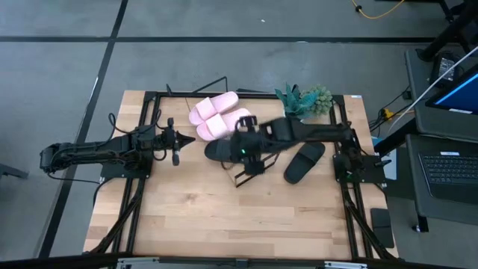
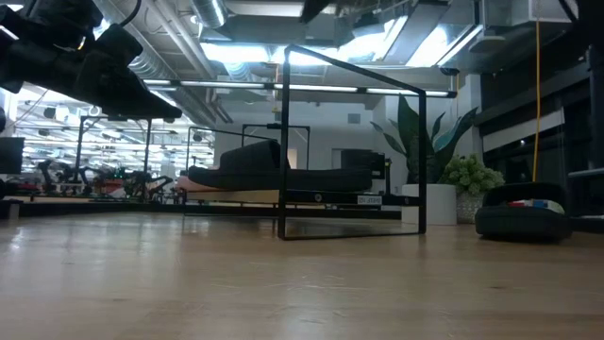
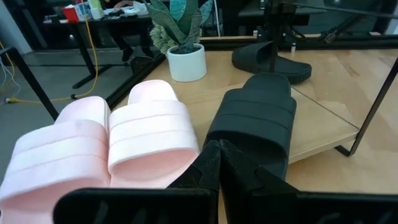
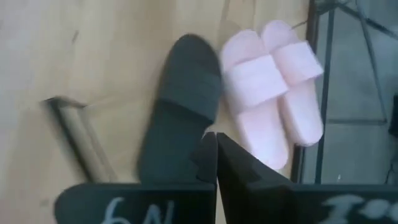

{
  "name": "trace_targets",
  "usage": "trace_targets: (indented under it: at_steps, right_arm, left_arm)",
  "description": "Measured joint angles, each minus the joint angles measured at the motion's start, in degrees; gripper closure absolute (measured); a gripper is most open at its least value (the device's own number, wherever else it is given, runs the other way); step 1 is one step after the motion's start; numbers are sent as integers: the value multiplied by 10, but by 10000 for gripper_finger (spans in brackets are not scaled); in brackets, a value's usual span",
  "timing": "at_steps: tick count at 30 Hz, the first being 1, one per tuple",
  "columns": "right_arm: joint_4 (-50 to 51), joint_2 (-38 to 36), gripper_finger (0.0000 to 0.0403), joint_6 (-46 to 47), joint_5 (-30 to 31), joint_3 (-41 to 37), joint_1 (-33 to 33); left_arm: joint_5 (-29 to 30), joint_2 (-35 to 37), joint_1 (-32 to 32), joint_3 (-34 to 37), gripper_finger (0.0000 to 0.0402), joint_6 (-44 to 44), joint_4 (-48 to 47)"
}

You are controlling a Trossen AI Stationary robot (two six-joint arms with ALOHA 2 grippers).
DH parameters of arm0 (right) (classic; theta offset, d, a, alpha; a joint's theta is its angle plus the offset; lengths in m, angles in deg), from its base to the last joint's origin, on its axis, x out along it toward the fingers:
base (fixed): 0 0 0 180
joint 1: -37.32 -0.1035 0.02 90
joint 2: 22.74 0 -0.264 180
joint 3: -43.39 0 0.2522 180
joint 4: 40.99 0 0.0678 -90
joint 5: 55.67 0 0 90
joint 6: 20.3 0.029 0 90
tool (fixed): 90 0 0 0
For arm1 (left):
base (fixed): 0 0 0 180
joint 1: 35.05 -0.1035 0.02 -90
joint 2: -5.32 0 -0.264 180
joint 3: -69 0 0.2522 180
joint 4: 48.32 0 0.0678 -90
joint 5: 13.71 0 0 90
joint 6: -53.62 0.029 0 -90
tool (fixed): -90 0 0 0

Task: Pick and place slides into the shelf
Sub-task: Adjust the black slides on the shelf

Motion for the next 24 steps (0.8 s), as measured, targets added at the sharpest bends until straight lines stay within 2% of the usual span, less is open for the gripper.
trace_targets:
  at_steps: [4, 9, 13, 16, 19, 24]
  right_arm:
    - [29, -16, 400, 98, 19, 1, -43]
    - [49, -18, 401, 193, 92, 0, -106]
    - [28, -18, 401, 246, 143, -33, -163]
    - [1, -18, 401, 292, 172, -85, -201]
    - [-43, -18, 401, 333, 171, -151, -227]
    - [-192, -43, 401, 363, 171, -285, -255]
  left_arm:
    - [-5, 0, 0, 0, 401, -15, 0]
    - [-11, 0, 0, 0, 401, -28, 0]
    - [-50, 0, 0, 0, 401, -29, 0]
    - [-63, 0, 0, 0, 401, -29, 0]
    - [-64, 0, 0, 0, 401, -31, 0]
    - [-64, 0, 0, 0, 401, -38, 4]
